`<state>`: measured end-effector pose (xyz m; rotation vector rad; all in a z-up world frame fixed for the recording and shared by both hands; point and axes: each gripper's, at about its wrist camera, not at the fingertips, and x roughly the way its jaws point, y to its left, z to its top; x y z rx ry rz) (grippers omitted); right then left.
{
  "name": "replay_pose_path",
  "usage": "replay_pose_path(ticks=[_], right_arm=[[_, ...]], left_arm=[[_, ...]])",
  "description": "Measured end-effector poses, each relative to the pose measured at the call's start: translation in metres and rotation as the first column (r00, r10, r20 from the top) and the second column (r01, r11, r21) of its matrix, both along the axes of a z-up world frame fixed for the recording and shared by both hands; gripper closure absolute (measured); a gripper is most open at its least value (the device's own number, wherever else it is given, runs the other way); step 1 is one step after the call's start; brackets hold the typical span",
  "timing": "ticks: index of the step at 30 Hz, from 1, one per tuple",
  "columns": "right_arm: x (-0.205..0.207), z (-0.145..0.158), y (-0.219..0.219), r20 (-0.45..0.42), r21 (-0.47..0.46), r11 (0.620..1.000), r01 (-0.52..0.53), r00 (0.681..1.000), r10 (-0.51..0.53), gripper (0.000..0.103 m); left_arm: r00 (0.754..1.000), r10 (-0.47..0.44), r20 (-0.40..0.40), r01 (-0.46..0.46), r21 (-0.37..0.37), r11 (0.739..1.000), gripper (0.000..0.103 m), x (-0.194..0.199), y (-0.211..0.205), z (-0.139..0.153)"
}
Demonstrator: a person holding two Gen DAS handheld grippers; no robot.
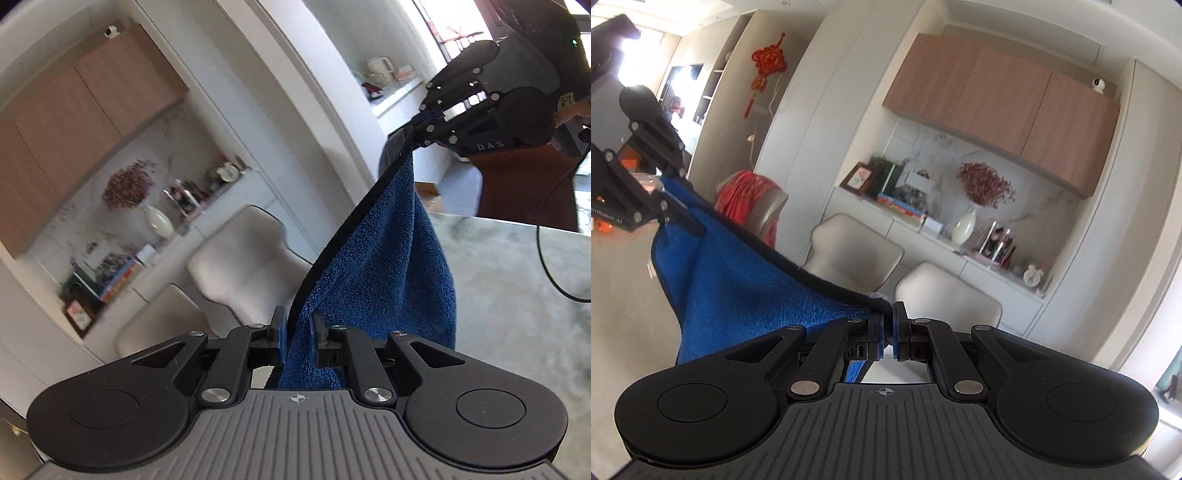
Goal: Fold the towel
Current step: 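Raise both grippers apart to stretch the towel open in the air, then lower the towel flat onto the table and open both grippers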
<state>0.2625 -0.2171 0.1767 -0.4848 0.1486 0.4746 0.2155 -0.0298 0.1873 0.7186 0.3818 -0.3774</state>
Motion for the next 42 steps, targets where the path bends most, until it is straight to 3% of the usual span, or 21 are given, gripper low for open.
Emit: replay_pose_path(ticks=[5,10,14,18,21,24,28,32,33,36,39,42], right_arm=[[0.018,0.025,0.005,0.044,-0.003,1.000,-0.013,0.999,0.013,0.099],[-0.007,0.021,0.002,0.052,-0.047,0.999,-0.023,0.998,0.025,0.099],[-0.051,-0.010,-0.003,-0.024,-0.090,0.995,-0.039,0.999,0.037,0.099],[-0.100,-0.056,-0.009,-0.181,-0.101,0.994,-0.048,0.983,0.029,0.099],[-0.138,-0.100,-0.014,-0.327,-0.113,0.993,-0.039,0.945,0.000,0.099],[-0.172,-0.140,-0.019,-0.483,-0.097,0.995,-0.019,0.875,-0.030,0.099],[-0.201,-0.179,-0.027,-0.616,-0.096,0.995,0.015,0.784,-0.071,0.099],[-0.216,-0.208,-0.031,-0.689,-0.125,0.992,0.021,0.717,-0.101,0.099],[-0.219,-0.213,-0.031,-0.704,-0.137,0.990,0.014,0.702,-0.107,0.098],[-0.221,-0.226,-0.032,-0.740,-0.183,0.983,-0.005,0.659,-0.134,0.095],[-0.218,-0.231,-0.035,-0.765,-0.233,0.972,-0.005,0.619,-0.180,0.091],[-0.221,-0.230,-0.040,-0.761,-0.241,0.970,0.018,0.618,-0.200,0.082]], left_arm=[[0.997,0.025,0.071,-0.026,0.015,1.000,0.092,0.019,0.002,0.030],[0.997,0.006,0.082,-0.008,0.027,1.000,0.092,0.004,-0.002,0.034],[0.999,-0.048,-0.011,0.049,0.053,0.997,0.092,-0.036,-0.012,-0.006],[0.982,-0.084,-0.167,0.084,-0.007,0.996,0.092,-0.080,-0.014,-0.063],[0.952,-0.102,-0.289,0.090,-0.057,0.994,0.092,-0.112,-0.017,-0.105],[0.899,-0.128,-0.419,0.092,-0.104,0.990,0.092,-0.144,-0.024,-0.150],[0.844,-0.141,-0.518,0.079,-0.139,0.987,0.092,-0.167,-0.027,-0.187],[0.788,-0.170,-0.592,0.115,-0.130,0.985,0.088,-0.186,-0.032,-0.214],[0.764,-0.185,-0.618,0.132,-0.130,0.983,0.088,-0.189,-0.034,-0.220],[0.729,-0.197,-0.656,0.147,-0.131,0.980,0.087,-0.193,-0.030,-0.228],[0.700,-0.200,-0.686,0.146,-0.137,0.980,0.078,-0.192,-0.017,-0.225],[0.716,-0.159,-0.680,0.101,-0.124,0.987,0.074,-0.181,-0.001,-0.220]])
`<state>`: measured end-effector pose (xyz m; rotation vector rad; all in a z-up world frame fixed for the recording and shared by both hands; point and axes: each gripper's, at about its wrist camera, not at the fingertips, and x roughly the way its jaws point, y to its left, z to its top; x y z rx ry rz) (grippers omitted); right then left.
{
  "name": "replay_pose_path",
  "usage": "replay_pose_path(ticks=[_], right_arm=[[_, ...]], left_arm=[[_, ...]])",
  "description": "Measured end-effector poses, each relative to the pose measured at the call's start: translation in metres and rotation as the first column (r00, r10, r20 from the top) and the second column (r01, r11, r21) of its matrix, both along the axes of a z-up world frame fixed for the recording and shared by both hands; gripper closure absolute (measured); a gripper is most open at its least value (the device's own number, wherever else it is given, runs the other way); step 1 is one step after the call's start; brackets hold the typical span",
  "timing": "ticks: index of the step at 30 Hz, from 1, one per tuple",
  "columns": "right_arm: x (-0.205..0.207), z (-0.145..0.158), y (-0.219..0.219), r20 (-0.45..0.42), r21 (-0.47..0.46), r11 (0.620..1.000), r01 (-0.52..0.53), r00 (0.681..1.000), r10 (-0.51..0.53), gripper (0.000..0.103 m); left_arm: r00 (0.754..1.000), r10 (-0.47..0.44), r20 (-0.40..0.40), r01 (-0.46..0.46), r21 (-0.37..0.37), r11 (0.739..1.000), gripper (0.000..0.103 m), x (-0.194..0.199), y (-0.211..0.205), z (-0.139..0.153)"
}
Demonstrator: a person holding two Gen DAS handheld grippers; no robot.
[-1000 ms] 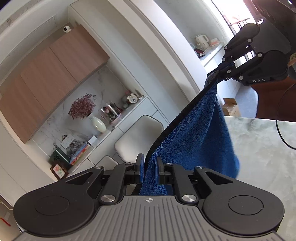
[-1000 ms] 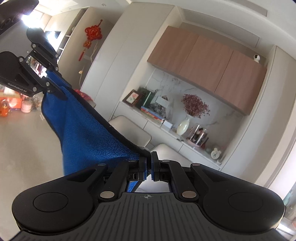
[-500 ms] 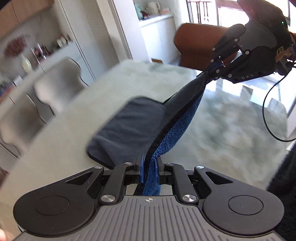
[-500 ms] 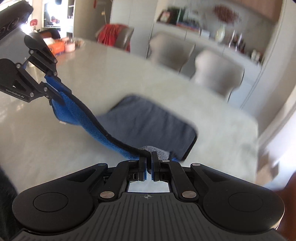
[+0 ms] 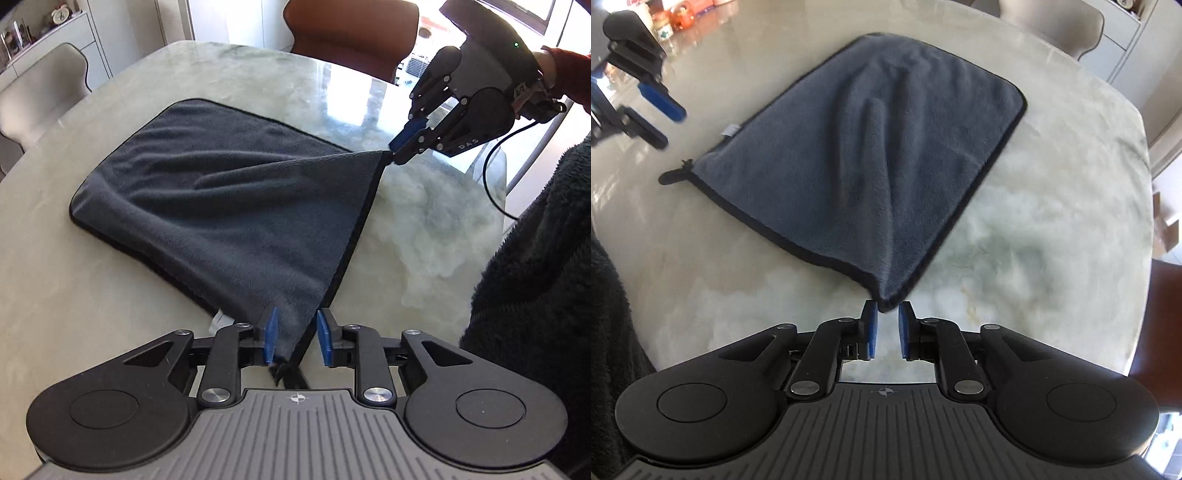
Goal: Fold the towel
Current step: 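Lower the towel flat onto the table and open both grippers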
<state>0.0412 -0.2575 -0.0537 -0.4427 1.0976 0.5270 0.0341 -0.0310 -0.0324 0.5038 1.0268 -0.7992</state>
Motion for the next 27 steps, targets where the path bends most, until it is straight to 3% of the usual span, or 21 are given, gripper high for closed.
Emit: replay_pose_path(ticks=[3,5,8,12,16,21,24,27], right_arm=[[0.015,0.011,-0.006,0.030,0.099,0.993,0.067,0.997,-0.071,0.076],[0.026,0.015,-0.010,0.054,0.183,0.977,0.112,0.991,-0.124,0.072],[0.049,0.009,-0.008,0.088,0.235,0.959,0.158,0.979,-0.183,0.072],[0.082,0.007,-0.015,0.021,0.364,0.909,0.203,0.974,-0.226,0.072],[0.104,-0.014,-0.022,-0.138,0.506,0.824,0.255,0.967,-0.215,0.068],[0.112,-0.034,-0.015,-0.205,0.465,0.847,0.259,0.962,-0.182,0.066],[0.112,-0.034,-0.022,-0.231,0.487,0.823,0.291,0.952,-0.200,0.066],[0.114,-0.037,-0.029,-0.225,0.481,0.821,0.307,0.948,-0.223,0.076]], left_arm=[[0.996,0.094,0.012,-0.094,-0.019,0.995,0.072,0.017,0.012,0.000],[0.987,0.159,-0.001,-0.158,-0.082,0.984,0.072,0.032,0.014,-0.008],[0.973,0.225,-0.044,-0.229,-0.146,0.962,0.072,0.050,0.009,-0.023],[0.962,0.256,-0.096,-0.270,-0.185,0.945,0.070,0.068,0.000,-0.034],[0.940,0.298,-0.169,-0.327,-0.186,0.927,0.066,0.078,0.000,-0.045],[0.919,0.331,-0.214,-0.361,-0.125,0.924,0.058,0.080,0.000,-0.059],[0.907,0.352,-0.230,-0.386,-0.124,0.914,0.058,0.081,0.006,-0.063],[0.898,0.374,-0.231,-0.405,-0.104,0.908,0.060,0.081,0.010,-0.062]])
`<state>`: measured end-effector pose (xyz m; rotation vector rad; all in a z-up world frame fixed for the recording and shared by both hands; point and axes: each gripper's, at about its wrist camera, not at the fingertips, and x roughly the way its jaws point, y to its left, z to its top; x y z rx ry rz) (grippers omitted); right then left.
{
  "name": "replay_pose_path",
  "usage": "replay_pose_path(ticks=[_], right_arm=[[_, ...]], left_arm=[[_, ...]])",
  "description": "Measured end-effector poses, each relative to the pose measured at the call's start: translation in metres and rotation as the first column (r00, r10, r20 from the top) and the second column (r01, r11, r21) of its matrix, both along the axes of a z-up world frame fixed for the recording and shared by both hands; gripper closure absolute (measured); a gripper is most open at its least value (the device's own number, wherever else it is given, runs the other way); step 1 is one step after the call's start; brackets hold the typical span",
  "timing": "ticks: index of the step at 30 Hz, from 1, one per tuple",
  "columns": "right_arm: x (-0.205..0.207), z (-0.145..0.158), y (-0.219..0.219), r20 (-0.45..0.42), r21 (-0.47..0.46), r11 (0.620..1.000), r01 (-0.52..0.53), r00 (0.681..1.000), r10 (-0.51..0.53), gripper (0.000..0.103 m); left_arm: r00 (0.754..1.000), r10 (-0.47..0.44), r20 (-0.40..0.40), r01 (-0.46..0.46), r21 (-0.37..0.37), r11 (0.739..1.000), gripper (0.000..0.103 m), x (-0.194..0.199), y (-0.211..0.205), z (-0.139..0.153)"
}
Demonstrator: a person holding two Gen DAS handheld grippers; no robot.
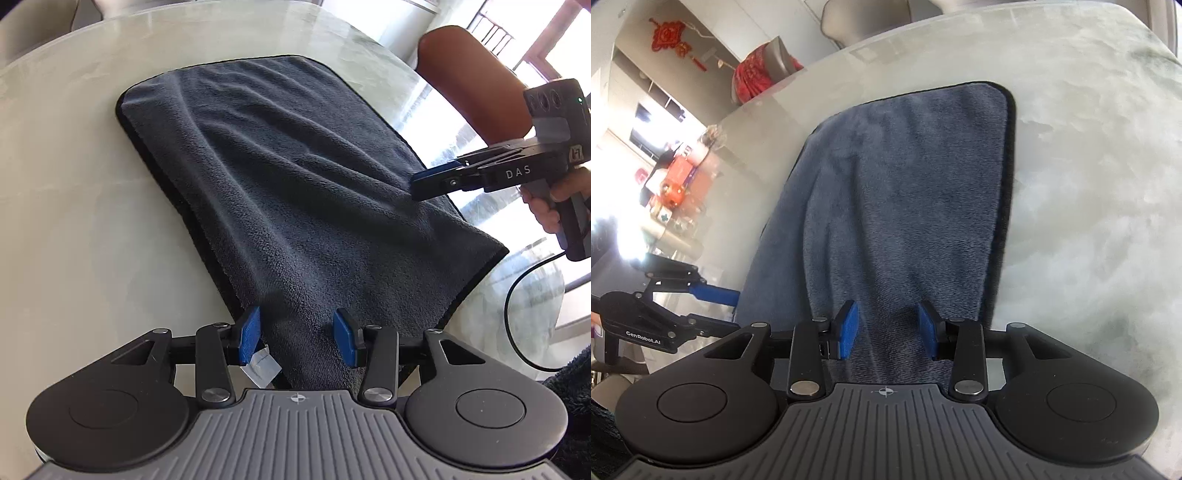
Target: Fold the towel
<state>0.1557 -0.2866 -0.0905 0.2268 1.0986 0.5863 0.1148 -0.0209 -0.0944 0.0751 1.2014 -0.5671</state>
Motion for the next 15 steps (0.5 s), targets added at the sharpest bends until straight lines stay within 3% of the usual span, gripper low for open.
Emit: replay_pose_path(ticks=[1,3,10,11,13,14,15], right_arm=[[0.001,-0.001,-0.003,0.002,-0.004,1.000,0.007,1.000,-0.007,0.078],[0.002,-0.002,-0.009,0.005,-0.010,1.000,0.023,1.000,-0.023,0.081],[0.000,0.000,-0.014,0.028,-0.083,0.996,0.039,0.999,-0.037,0.083],[0.000,0.001,-0.013,0.028,-0.101,0.994,0.032,0.999,-0.029,0.082],[0.000,0.010,-0.005,0.032,-0.156,0.988,0.008,0.999,-0.003,0.074],[-0.001,0.015,-0.002,0.058,-0.173,0.985,-0.001,0.998,0.012,0.065],[-0.001,0.021,0.002,0.092,-0.181,0.984,-0.007,0.995,0.024,0.061]], left_arm=[[1.000,0.005,0.001,-0.005,0.011,1.000,0.064,0.000,0.001,0.000],[1.000,0.022,0.009,-0.023,0.052,0.998,0.081,0.001,0.006,0.001],[0.999,0.043,0.015,-0.044,0.064,0.997,0.082,0.001,0.018,0.002],[0.999,0.042,0.017,-0.043,0.074,0.996,0.082,0.001,0.019,0.002],[0.999,0.028,0.036,-0.031,0.107,0.994,0.065,0.003,0.018,0.008],[0.997,0.010,0.073,-0.019,0.113,0.993,0.056,0.005,0.018,0.013],[0.994,0.003,0.106,-0.014,0.098,0.995,0.056,0.009,0.019,0.016]])
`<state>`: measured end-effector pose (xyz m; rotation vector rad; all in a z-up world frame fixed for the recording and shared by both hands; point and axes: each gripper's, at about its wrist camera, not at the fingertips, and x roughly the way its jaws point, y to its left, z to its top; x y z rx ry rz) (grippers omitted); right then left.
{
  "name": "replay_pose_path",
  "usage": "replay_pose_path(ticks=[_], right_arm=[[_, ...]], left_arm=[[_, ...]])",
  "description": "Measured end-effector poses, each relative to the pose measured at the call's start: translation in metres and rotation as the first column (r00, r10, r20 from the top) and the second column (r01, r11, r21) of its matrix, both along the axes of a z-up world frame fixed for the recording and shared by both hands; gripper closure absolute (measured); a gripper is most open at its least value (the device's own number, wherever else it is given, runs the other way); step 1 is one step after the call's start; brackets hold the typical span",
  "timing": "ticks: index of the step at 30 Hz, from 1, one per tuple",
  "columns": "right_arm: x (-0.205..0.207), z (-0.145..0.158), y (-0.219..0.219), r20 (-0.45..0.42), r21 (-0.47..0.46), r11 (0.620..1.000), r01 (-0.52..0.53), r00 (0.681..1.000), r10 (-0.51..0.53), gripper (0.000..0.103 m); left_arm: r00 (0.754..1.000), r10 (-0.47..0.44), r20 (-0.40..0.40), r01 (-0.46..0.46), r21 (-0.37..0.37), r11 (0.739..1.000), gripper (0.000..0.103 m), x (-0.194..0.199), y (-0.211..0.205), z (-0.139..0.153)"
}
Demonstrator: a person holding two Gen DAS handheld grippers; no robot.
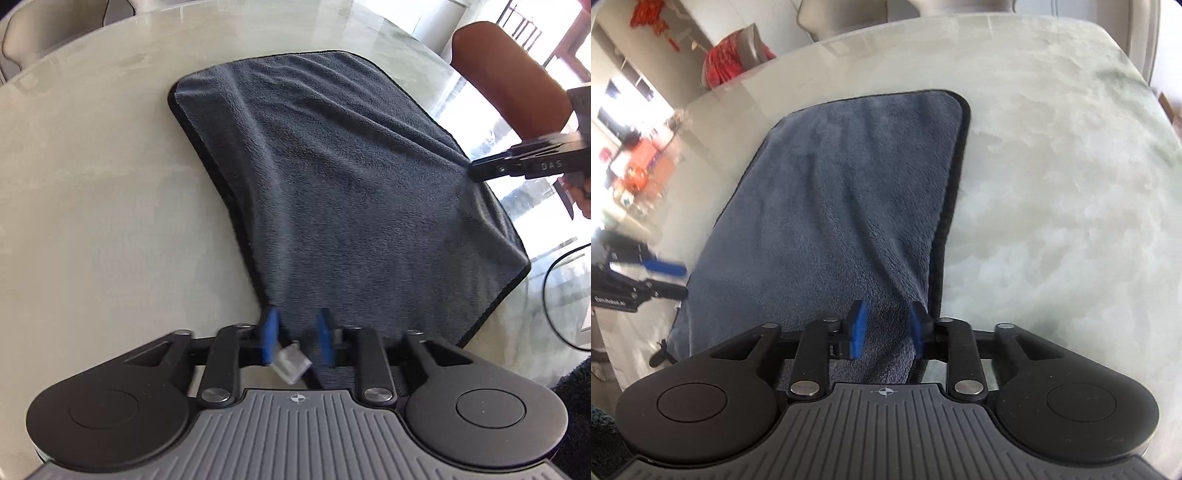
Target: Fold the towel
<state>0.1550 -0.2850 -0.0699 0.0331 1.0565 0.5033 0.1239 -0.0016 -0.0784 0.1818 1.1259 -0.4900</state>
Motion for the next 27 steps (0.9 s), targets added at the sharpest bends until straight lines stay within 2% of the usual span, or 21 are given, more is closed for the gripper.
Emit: replay_pose_path(ticks=[2,3,5,6,8,10,12,14,17,20,22,25,26,27], right_arm=[[0.005,0.006,0.006,0.047,0.007,1.000,-0.012,0.999,0.012,0.061],[0.010,0.007,0.009,0.059,0.016,1.000,-0.006,0.998,0.005,0.061],[0.023,0.004,0.015,0.082,0.041,0.999,0.015,0.996,-0.019,0.061],[0.029,0.002,0.018,0.081,0.059,0.998,0.022,0.996,-0.027,0.060],[0.040,-0.004,0.021,0.058,0.102,0.994,0.032,0.998,-0.038,0.060],[0.050,-0.010,0.024,0.041,0.144,0.989,0.041,0.998,-0.048,0.060],[0.056,-0.015,0.024,0.034,0.146,0.988,0.045,0.998,-0.051,0.060],[0.061,-0.021,0.024,0.019,0.125,0.991,0.054,0.998,-0.057,0.060],[0.065,-0.025,0.017,0.013,0.130,0.991,0.044,0.999,-0.046,0.060],[0.066,-0.026,0.011,0.036,0.099,0.995,0.032,0.999,-0.036,0.064],[0.067,-0.026,0.007,0.053,0.069,0.997,0.030,0.998,-0.034,0.069],[0.071,-0.026,-0.001,0.044,0.057,0.997,0.057,0.997,-0.059,0.081],[0.072,-0.027,-0.003,0.040,0.057,0.997,0.058,0.997,-0.060,0.083],[0.073,-0.027,-0.004,0.035,0.060,0.997,0.057,0.998,-0.060,0.083]], left_arm=[[0.998,0.025,0.053,-0.021,-0.059,0.998,0.054,0.012,0.003,0.011],[0.995,0.061,0.077,-0.054,-0.095,0.994,0.049,0.023,0.003,0.016],[0.990,0.093,0.107,-0.080,-0.124,0.989,0.041,0.040,0.000,0.016],[0.986,0.111,0.121,-0.094,-0.139,0.986,0.041,0.050,-0.002,0.015],[0.986,0.143,0.091,-0.126,-0.175,0.976,0.041,0.066,-0.004,0.008],[0.983,0.182,0.022,-0.171,-0.253,0.952,0.041,0.080,-0.005,-0.002],[0.981,0.193,-0.010,-0.187,-0.290,0.939,0.039,0.086,-0.005,-0.007],[0.980,0.195,-0.032,-0.196,-0.274,0.941,0.038,0.090,-0.004,-0.013],[0.977,0.204,-0.057,-0.211,-0.205,0.956,0.037,0.093,-0.005,-0.026],[0.979,0.196,-0.047,-0.202,-0.216,0.955,0.038,0.092,0.005,-0.027],[0.979,0.197,-0.049,-0.203,-0.212,0.956,0.040,0.094,0.012,-0.027],[0.982,0.184,-0.042,-0.189,-0.185,0.964,0.051,0.096,0.016,-0.025],[0.984,0.174,-0.033,-0.177,-0.164,0.970,0.056,0.098,0.015,-0.025],[0.986,0.167,-0.024,-0.168,-0.147,0.975,0.057,0.098,0.015,-0.024]])
